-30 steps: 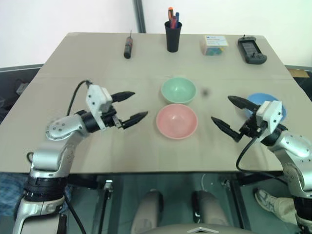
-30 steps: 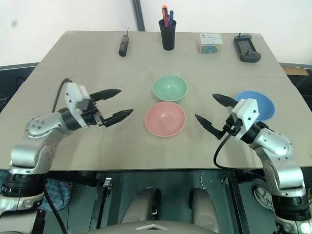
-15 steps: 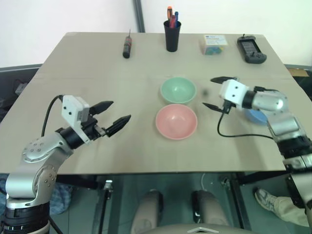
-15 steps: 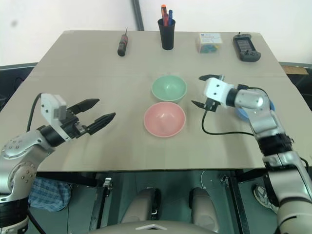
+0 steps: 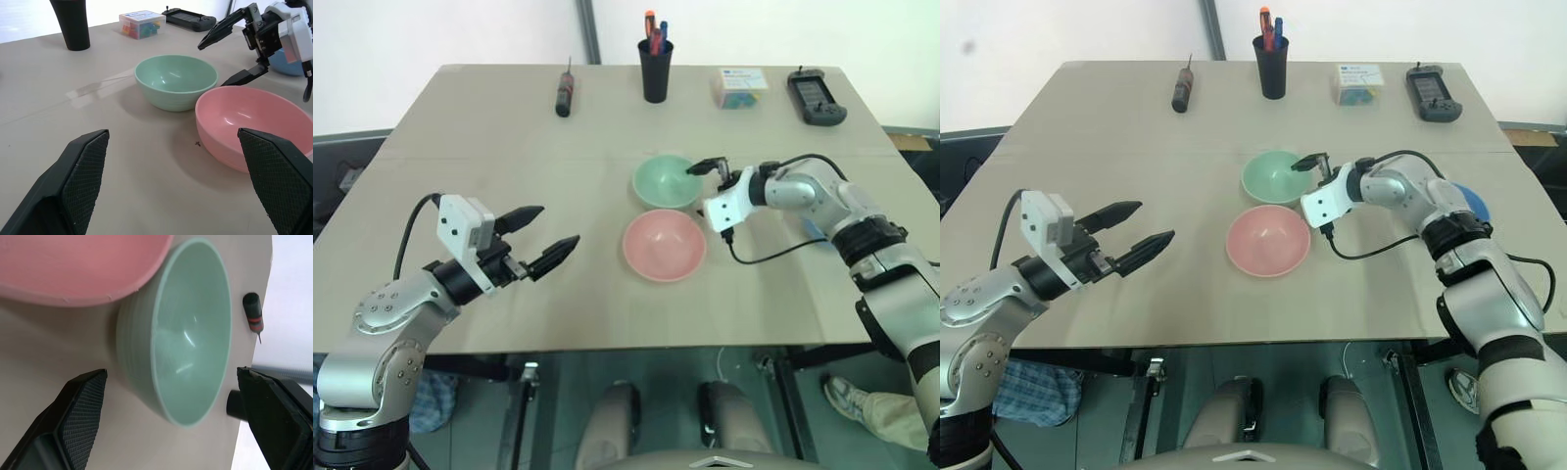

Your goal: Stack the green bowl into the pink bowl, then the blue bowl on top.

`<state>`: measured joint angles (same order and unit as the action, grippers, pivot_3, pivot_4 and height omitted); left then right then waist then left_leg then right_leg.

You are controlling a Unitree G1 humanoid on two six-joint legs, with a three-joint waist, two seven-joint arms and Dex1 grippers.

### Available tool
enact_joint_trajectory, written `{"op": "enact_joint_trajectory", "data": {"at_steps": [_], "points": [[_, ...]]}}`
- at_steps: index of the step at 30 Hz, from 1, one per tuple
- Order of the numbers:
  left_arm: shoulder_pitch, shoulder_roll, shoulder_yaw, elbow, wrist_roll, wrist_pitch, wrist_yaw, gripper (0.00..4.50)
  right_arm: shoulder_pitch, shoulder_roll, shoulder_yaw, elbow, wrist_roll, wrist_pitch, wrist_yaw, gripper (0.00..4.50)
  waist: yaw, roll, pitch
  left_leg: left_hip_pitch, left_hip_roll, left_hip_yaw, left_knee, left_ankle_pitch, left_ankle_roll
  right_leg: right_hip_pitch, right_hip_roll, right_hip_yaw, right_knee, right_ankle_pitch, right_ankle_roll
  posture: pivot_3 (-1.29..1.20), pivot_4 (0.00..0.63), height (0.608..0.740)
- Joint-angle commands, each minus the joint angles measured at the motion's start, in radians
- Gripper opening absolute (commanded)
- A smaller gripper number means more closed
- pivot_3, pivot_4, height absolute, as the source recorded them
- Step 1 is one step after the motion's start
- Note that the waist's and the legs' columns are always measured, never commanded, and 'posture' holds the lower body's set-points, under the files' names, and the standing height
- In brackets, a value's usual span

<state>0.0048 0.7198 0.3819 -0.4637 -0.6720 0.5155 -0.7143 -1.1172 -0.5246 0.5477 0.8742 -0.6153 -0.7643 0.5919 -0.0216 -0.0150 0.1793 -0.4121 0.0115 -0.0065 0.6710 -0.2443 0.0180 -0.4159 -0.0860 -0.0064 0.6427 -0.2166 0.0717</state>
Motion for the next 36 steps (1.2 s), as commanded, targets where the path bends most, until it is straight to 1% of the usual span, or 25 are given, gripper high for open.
{"op": "enact_joint_trajectory", "data": {"at_steps": [1,7,10,11,12,14,16,17,19,26,31,33,36], "points": [[-0.012,0.006,0.004,-0.032,-0.008,-0.007,-0.001,4.47,-0.056,0.018,0.015,0.039,-0.031,-0.044,-0.038,4.5,-0.001,0.0,0.0,0.0,0.0,0.0,0.0,0.0,0.0,0.0,0.0,0.0,0.0,0.0,0.0,0.0,0.15,0.74],[-0.018,0.009,0.002,-0.023,-0.003,-0.015,-0.013,4.47,-0.085,0.042,0.032,0.102,-0.053,-0.069,-0.046,4.5,-0.001,0.0,0.0,0.0,0.0,0.0,-0.001,0.0,0.0,0.0,0.0,0.0,-0.001,0.0,0.0,0.0,0.15,0.74],[-0.026,0.003,-0.002,-0.02,-0.002,-0.018,-0.013,4.5,-0.09,0.045,0.03,0.121,-0.052,-0.076,-0.045,3.68,-0.001,0.0,0.0,0.0,0.0,0.0,-0.001,0.0,0.0,0.0,0.0,0.0,-0.001,0.0,0.0,0.0,0.15,0.74],[-0.028,0.002,-0.004,-0.019,-0.002,-0.019,-0.013,4.5,-0.092,0.045,0.03,0.124,-0.052,-0.078,-0.045,3.24,-0.002,0.0,0.0,0.0,0.0,0.0,-0.001,0.0,0.0,0.0,0.0,0.0,-0.001,0.0,0.0,0.0,0.15,0.74],[-0.03,0.0,-0.006,-0.019,0.0,-0.021,-0.014,4.5,-0.092,0.045,0.029,0.126,-0.053,-0.08,-0.046,2.91,-0.003,0.0,0.0,0.0,0.0,0.0,-0.001,0.0,0.0,0.0,0.0,0.0,-0.001,0.0,0.0,0.0,0.15,0.74],[-0.035,-0.004,-0.009,-0.016,0.002,-0.026,-0.016,4.5,-0.091,0.042,0.028,0.129,-0.052,-0.085,-0.043,1.99,-0.007,0.0,0.0,0.0,0.0,0.0,-0.001,0.0,0.0,0.0,0.0,0.0,-0.001,0.0,0.0,0.0,0.15,0.74],[-0.04,-0.007,-0.011,-0.013,0.003,-0.031,-0.019,4.5,-0.089,0.039,0.027,0.129,-0.052,-0.087,-0.04,1.25,-0.011,0.0,0.0,0.0,0.0,0.0,-0.001,0.0,0.0,0.0,0.0,0.0,-0.001,0.0,0.0,0.0,0.15,0.74],[-0.044,-0.009,-0.013,-0.009,0.003,-0.032,-0.019,4.5,-0.087,0.038,0.027,0.128,-0.052,-0.089,-0.039,0.79,-0.013,0.0,0.0,0.0,0.0,0.0,-0.001,0.0,0.0,0.0,0.0,0.0,-0.001,0.0,0.0,0.0,0.15,0.74],[-0.047,-0.011,-0.017,-0.004,0.007,-0.037,-0.02,4.5,-0.085,0.037,0.026,0.126,-0.052,-0.091,-0.039,0.01,-0.016,0.0,0.0,0.0,0.0,0.0,-0.001,0.0,0.0,0.0,0.0,0.0,0.0,0.0,0.0,0.0,0.15,0.74],[-0.055,-0.012,-0.036,0.007,0.014,-0.046,-0.034,4.5,-0.082,0.026,0.018,0.107,-0.051,-0.103,-0.042,0.01,-0.019,0.0,0.0,0.0,0.0,0.0,-0.002,0.0,0.0,0.0,0.0,0.001,0.0,0.0,0.0,0.0,0.15,0.74],[-0.071,-0.007,-0.047,0.023,0.022,-0.06,-0.063,4.5,-0.081,-0.005,-0.013,0.043,0.0,-0.113,0.003,0.01,-0.018,0.001,0.0,0.0,0.0,0.0,-0.002,0.0,0.0,-0.001,0.0,0.001,-0.001,0.0,0.0,0.0,0.15,0.74],[-0.079,-0.009,-0.054,0.03,0.024,-0.065,-0.073,4.5,-0.074,-0.025,-0.029,-0.009,0.04,-0.108,0.05,0.01,-0.019,0.001,0.001,0.0,0.0,0.0,-0.002,0.0,0.0,-0.001,0.0,0.001,0.0,0.0,0.0,0.0,0.15,0.74],[-0.1,-0.011,-0.076,0.052,0.035,-0.083,-0.095,4.5,-0.026,-0.079,-0.065,-0.206,0.216,-0.048,0.231,0.01,-0.015,0.001,0.001,0.0,0.0,-0.001,-0.002,-0.002,0.003,-0.001,0.0,0.001,0.0,0.0,0.0,0.0,0.15,0.74]]}}
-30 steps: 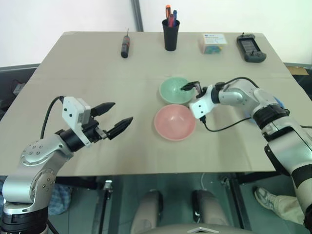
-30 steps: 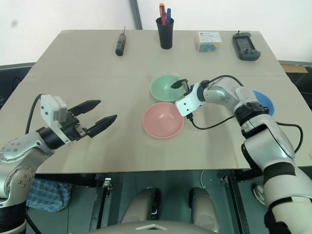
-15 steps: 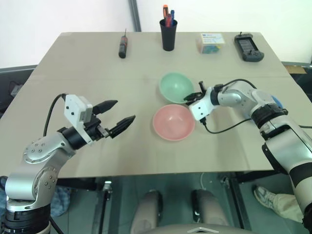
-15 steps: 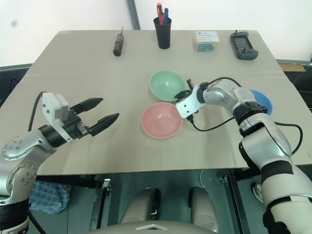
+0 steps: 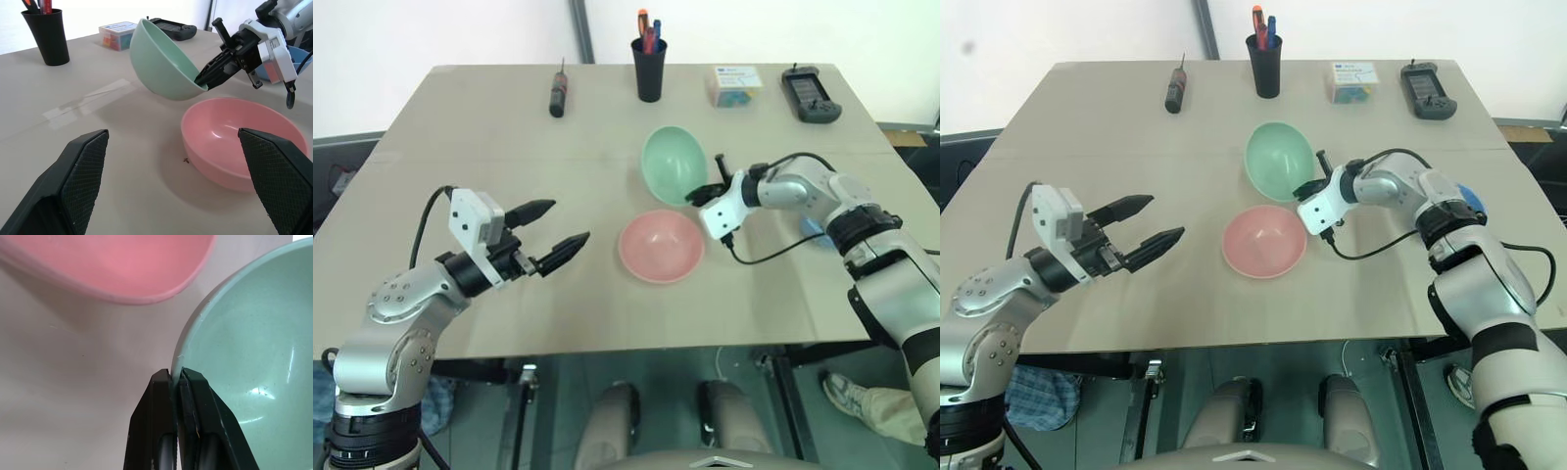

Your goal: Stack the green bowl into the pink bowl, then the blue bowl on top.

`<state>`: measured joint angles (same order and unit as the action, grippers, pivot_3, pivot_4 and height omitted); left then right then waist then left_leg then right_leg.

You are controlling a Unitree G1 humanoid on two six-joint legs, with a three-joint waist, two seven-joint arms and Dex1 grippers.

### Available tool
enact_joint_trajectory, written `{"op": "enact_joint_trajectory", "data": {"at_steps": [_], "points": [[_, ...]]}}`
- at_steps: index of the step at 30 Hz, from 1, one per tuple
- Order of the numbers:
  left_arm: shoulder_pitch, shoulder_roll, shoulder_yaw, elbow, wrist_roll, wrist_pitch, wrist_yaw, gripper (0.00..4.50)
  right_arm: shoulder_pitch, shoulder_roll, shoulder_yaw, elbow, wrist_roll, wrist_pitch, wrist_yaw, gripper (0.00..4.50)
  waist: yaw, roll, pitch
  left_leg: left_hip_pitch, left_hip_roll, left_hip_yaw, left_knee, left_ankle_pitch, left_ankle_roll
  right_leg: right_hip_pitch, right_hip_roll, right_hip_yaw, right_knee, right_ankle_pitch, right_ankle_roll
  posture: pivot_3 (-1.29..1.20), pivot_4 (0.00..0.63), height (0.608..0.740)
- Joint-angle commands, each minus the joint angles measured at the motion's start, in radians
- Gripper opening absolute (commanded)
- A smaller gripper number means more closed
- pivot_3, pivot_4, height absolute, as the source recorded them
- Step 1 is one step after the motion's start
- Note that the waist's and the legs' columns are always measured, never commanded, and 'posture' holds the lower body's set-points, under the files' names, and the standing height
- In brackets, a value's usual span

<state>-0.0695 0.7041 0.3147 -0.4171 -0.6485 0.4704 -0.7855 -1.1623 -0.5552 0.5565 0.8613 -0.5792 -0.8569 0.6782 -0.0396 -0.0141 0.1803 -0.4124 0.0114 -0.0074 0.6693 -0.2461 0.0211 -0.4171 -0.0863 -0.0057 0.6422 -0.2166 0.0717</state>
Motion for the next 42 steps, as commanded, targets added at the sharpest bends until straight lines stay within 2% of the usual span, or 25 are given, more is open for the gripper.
{"op": "enact_joint_trajectory", "data": {"at_steps": [1,4,9,15,24,25,27,29,30,32,37,42], "points": [[-0.033,0.004,-0.014,0.014,0.013,-0.042,-0.03,4.5,0.041,-0.067,-0.084,-0.274,0.243,0.083,0.208,0.01,0.003,0.0,0.0,0.0,0.0,0.0,0.0,0.0,0.0,0.0,0.0,0.0,0.0,0.0,0.0,0.0,0.15,0.74],[-0.059,0.006,-0.033,0.047,0.025,-0.059,-0.057,4.5,0.108,-0.131,-0.102,-0.512,0.404,0.214,0.374,0.01,0.007,0.0,0.0,0.0,0.0,-0.001,0.0,0.0,0.001,0.0,0.0,-0.001,0.0,0.0,0.0,0.0,0.15,0.74],[-0.109,0.014,-0.07,0.115,0.047,-0.088,-0.117,4.5,0.206,-0.246,-0.114,-0.846,0.564,0.448,0.58,0.01,0.012,0.0,0.0,0.0,0.0,-0.002,0.0,-0.001,0.001,0.0,-0.001,-0.001,0.0,0.0,0.0,0.0,0.15,0.74],[-0.177,0.007,-0.109,0.192,0.072,-0.121,-0.172,4.5,0.277,-0.281,-0.123,-1.02,0.559,0.614,0.634,0.01,0.018,0.0,0.0,0.0,0.0,0.0,0.001,-0.001,0.001,0.0,0.0,-0.001,0.001,0.0,0.0,0.0,0.15,0.74],[-0.225,-0.001,-0.141,0.255,0.095,-0.164,-0.243,4.5,0.329,-0.276,-0.145,-1.097,0.527,0.698,0.644,0.01,0.027,0.0,0.0,-0.001,0.0,0.001,0.001,-0.001,0.001,0.0,0.0,-0.001,0.0,0.0,0.0,0.0,0.15,0.74],[-0.229,-0.003,-0.142,0.262,0.097,-0.171,-0.249,4.5,0.334,-0.275,-0.146,-1.104,0.526,0.705,0.644,0.52,0.027,0.0,0.0,-0.001,0.0,0.001,0.001,-0.001,0.001,0.0,0.0,-0.001,0.0,0.0,0.0,0.0,0.15,0.74],[-0.24,-0.008,-0.143,0.278,0.099,-0.181,-0.257,4.5,0.345,-0.278,-0.146,-1.12,0.524,0.725,0.649,0.92,0.027,0.0,0.0,-0.001,0.0,0.001,0.001,-0.001,0.001,0.0,0.0,-0.001,0.0,0.0,0.0,0.0,0.15,0.74],[-0.248,-0.01,-0.146,0.291,0.102,-0.188,-0.263,4.5,0.354,-0.281,-0.147,-1.134,0.522,0.747,0.653,1.58,0.027,0.0,0.0,-0.001,0.0,0.0,0.001,-0.001,0.001,0.001,0.0,-0.002,0.0,0.0,0.0,0.0,0.15,0.74],[-0.252,-0.011,-0.149,0.296,0.104,-0.192,-0.266,4.5,0.359,-0.282,-0.151,-1.141,0.518,0.759,0.648,2.16,0.027,0.0,0.0,-0.001,0.0,0.0,0.001,-0.001,0.001,0.001,0.0,-0.002,0.0,0.0,0.0,0.0,0.15,0.74],[-0.258,-0.015,-0.155,0.304,0.107,-0.198,-0.274,4.5,0.369,-0.29,-0.165,-1.159,0.513,0.789,0.64,3.04,0.027,0.0,0.0,-0.001,0.0,0.0,0.001,-0.001,0.001,0.001,0.0,-0.002,0.0,0.0,0.0,0.0,0.15,0.74],[-0.267,-0.025,-0.162,0.305,0.104,-0.202,-0.288,4.5,0.401,-0.347,-0.272,-1.242,0.6,0.967,0.65,3.04,0.029,0.0,0.0,-0.001,0.0,0.0,0.001,-0.001,0.001,0.0,0.0,-0.002,0.0,0.0,0.0,0.0,0.15,0.74],[-0.276,-0.047,-0.171,0.3,0.102,-0.216,-0.297,4.5,0.451,-0.445,-0.435,-1.215,0.673,1.199,0.617,3.04,0.032,0.0,0.0,-0.001,0.0,-0.001,0.002,-0.001,0.001,0.001,0.0,-0.003,0.0,0.0,0.0,0.0,0.15,0.74]]}}
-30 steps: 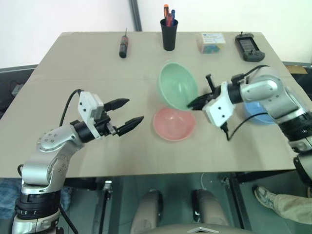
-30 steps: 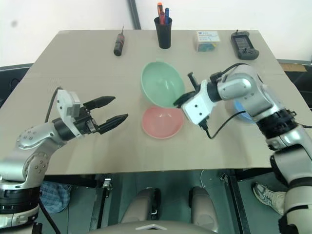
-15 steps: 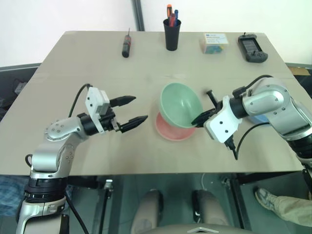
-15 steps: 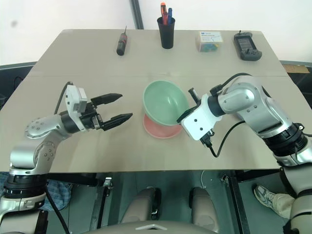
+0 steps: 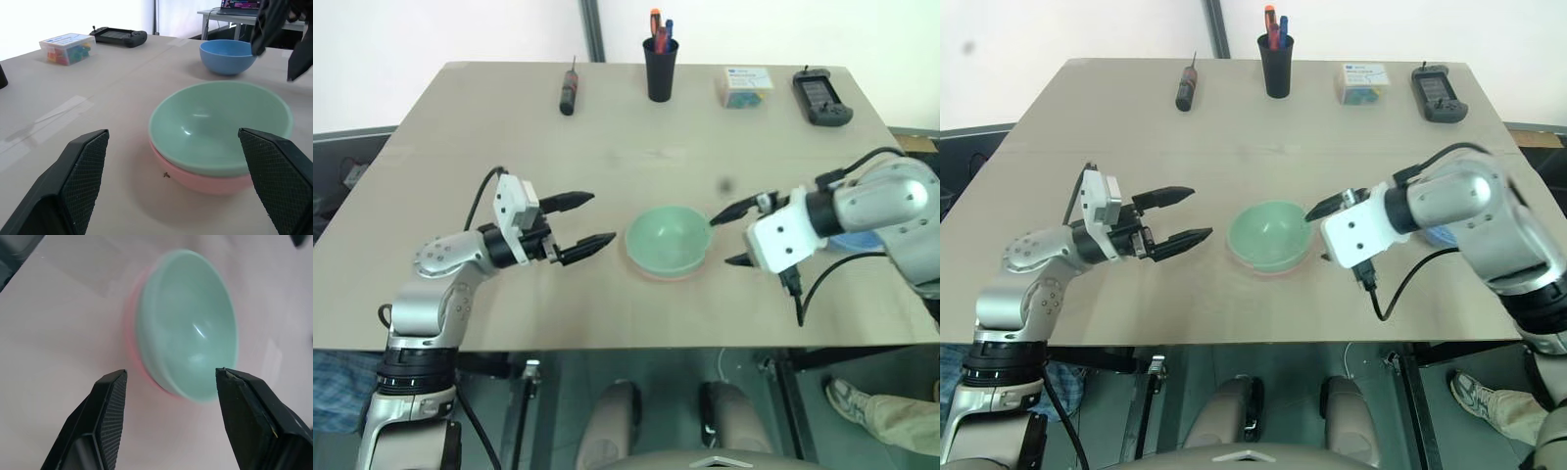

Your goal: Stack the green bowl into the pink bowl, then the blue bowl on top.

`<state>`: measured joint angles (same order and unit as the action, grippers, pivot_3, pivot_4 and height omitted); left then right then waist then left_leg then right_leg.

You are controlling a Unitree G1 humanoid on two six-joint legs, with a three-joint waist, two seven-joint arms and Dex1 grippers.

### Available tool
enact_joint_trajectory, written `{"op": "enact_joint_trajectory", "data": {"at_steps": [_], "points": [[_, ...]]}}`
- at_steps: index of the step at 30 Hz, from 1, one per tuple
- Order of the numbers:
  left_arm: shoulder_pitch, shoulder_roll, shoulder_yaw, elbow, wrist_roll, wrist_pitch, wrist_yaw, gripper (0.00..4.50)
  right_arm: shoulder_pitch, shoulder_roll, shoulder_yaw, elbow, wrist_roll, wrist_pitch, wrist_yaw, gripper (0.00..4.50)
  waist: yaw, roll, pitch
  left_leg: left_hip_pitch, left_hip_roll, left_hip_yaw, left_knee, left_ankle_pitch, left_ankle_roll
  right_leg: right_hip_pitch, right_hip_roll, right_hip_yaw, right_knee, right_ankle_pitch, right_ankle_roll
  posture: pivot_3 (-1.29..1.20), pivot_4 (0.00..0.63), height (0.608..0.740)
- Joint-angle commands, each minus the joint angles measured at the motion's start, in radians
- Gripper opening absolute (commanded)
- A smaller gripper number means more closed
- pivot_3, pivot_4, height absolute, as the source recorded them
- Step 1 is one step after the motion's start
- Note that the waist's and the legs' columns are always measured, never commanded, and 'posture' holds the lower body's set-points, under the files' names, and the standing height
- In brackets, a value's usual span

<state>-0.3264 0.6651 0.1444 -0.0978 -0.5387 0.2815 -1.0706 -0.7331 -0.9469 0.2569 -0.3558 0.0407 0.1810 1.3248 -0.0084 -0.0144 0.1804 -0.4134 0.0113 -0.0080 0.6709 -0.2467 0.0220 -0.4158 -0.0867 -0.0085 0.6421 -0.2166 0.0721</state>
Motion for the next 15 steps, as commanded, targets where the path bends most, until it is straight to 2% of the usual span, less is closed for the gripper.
{"op": "enact_joint_trajectory", "data": {"at_steps": [1,7,12,15], "points": [[-0.021,-0.013,-0.004,-0.019,-0.005,-0.033,-0.012,4.5,0.031,-0.068,-0.169,0.011,0.062,0.223,-0.049,3.04,0.001,0.0,0.0,0.0,0.0,0.0,0.0,0.0,0.0,0.0,0.0,0.0,0.0,0.0,0.0,0.0,0.15,0.74],[-0.039,-0.061,-0.024,-0.024,-0.011,-0.058,-0.021,4.5,0.147,-0.127,-0.34,0.102,0.057,0.517,-0.209,3.04,0.002,0.0,0.0,0.0,0.0,0.0,0.0,0.0,0.0,0.0,0.0,0.0,0.0,0.0,0.0,0.0,0.15,0.74],[-0.072,-0.087,-0.047,0.01,0.005,-0.081,-0.031,4.5,0.271,-0.086,-0.443,0.106,0.106,0.734,-0.314,3.04,0.001,0.0,0.0,0.0,0.0,0.001,0.0,0.0,0.0,0.0,0.0,0.001,0.0,0.0,0.0,0.0,0.15,0.74],[-0.091,-0.098,-0.058,0.028,0.012,-0.091,-0.04,4.5,0.329,-0.077,-0.452,0.081,0.126,0.787,-0.349,3.04,-0.002,0.0,0.0,0.0,0.0,0.001,0.0,0.0,0.0,0.0,0.0,0.001,0.0,0.0,0.0,0.0,0.15,0.74]]}}
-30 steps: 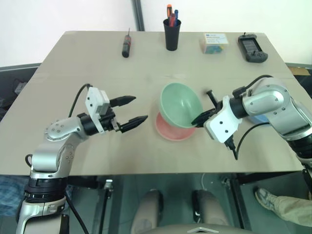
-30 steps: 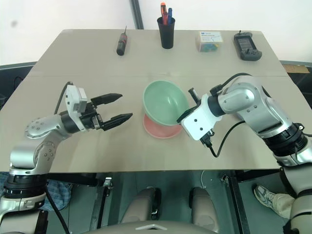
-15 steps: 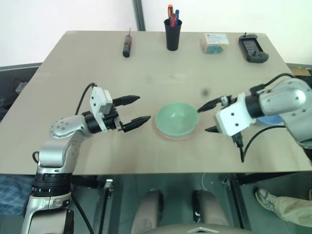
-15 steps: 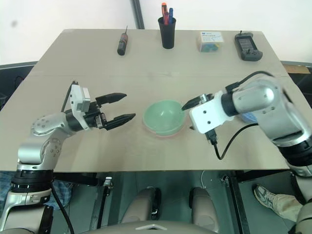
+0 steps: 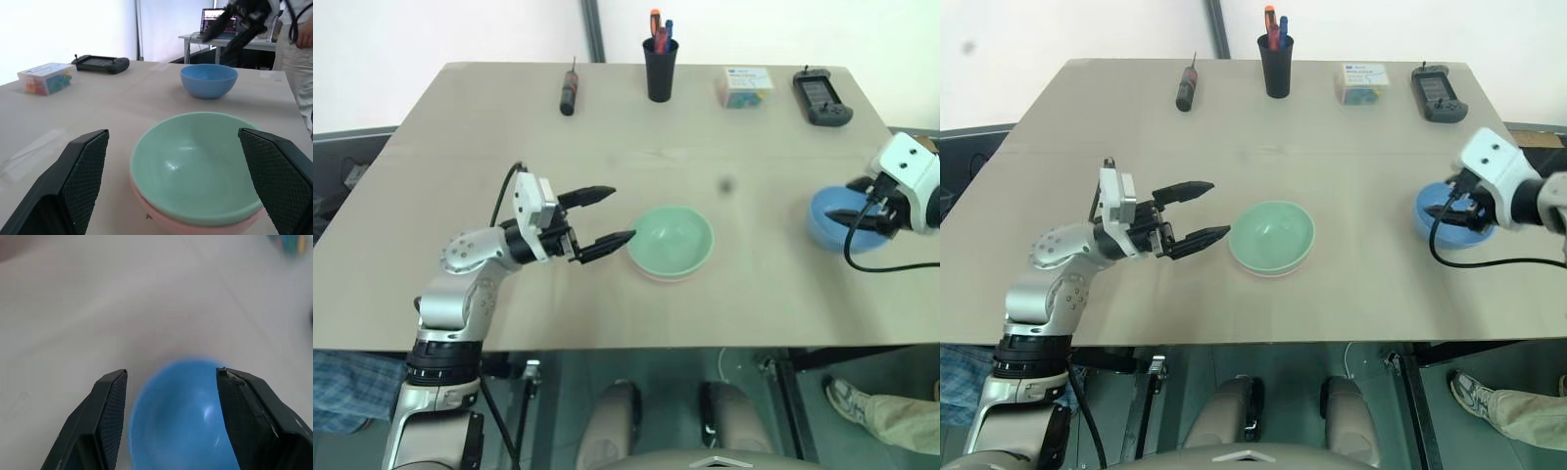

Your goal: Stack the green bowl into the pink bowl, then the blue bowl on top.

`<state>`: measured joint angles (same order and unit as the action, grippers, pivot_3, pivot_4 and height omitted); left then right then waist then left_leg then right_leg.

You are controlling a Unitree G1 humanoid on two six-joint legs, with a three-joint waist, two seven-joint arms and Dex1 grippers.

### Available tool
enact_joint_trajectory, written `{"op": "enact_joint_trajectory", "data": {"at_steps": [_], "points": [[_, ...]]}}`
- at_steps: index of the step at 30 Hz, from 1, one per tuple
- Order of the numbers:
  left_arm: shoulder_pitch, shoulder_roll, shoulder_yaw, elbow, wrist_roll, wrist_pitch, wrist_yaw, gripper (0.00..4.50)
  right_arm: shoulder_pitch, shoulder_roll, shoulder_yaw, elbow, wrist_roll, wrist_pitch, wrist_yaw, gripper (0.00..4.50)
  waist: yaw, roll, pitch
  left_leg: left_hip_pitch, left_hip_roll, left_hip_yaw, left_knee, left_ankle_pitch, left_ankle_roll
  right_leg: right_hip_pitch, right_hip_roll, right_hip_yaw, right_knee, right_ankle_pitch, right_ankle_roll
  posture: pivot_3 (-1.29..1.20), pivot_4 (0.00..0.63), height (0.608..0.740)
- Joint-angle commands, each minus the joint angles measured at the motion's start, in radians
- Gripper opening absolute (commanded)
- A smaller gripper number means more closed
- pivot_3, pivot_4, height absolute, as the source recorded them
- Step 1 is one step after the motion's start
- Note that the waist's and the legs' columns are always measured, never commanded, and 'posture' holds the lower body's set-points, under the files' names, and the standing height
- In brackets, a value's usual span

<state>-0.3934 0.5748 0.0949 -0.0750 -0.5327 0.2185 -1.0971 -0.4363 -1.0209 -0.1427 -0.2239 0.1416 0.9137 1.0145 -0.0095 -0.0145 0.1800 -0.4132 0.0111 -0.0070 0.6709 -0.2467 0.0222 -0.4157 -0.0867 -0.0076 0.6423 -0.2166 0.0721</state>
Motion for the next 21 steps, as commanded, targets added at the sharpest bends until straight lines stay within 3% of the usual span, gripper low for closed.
{"op": "enact_joint_trajectory", "data": {"at_steps": [1,7,14,17,21], "points": [[-0.03,-0.01,-0.013,0.011,0.008,-0.031,-0.015,4.5,0.049,-0.004,-0.049,-0.06,0.026,0.06,-0.049,3.04,-0.001,0.0,0.0,0.0,0.0,0.0,0.0,0.0,0.0,0.0,0.0,0.0,0.0,0.0,0.0,0.0,0.15,0.74],[-0.064,-0.014,-0.031,0.042,0.015,-0.043,-0.041,4.5,0.11,0.029,-0.027,-0.027,0.047,0.076,-0.114,3.04,-0.001,0.0,0.0,0.0,0.0,0.0,0.0,0.0,0.0,0.0,0.0,0.0,0.0,0.0,0.0,0.0,0.15,0.74],[-0.079,-0.016,-0.033,0.052,0.015,-0.039,-0.057,4.5,0.133,0.019,0.057,0.1,-0.009,-0.063,-0.147,3.04,-0.001,0.0,0.0,0.0,0.0,0.0,0.0,0.0,0.0,0.0,0.0,0.0,0.0,0.0,0.0,0.0,0.15,0.74],[-0.077,-0.016,-0.035,0.051,0.02,-0.042,-0.057,4.5,0.134,0.011,0.092,0.135,-0.035,-0.121,-0.148,2.21,-0.002,0.0,0.0,0.0,0.0,0.0,0.0,0.0,0.0,0.0,0.0,0.0,0.0,0.0,0.0,0.0,0.15,0.74],[-0.072,-0.015,-0.034,0.042,0.02,-0.038,-0.052,4.5,0.119,0.015,0.114,0.155,-0.046,-0.165,-0.148,0.52,-0.002,0.0,0.0,0.0,0.0,0.0,0.0,0.0,0.0,0.0,0.0,0.0,0.0,0.0,0.0,0.0,0.15,0.74]]}}
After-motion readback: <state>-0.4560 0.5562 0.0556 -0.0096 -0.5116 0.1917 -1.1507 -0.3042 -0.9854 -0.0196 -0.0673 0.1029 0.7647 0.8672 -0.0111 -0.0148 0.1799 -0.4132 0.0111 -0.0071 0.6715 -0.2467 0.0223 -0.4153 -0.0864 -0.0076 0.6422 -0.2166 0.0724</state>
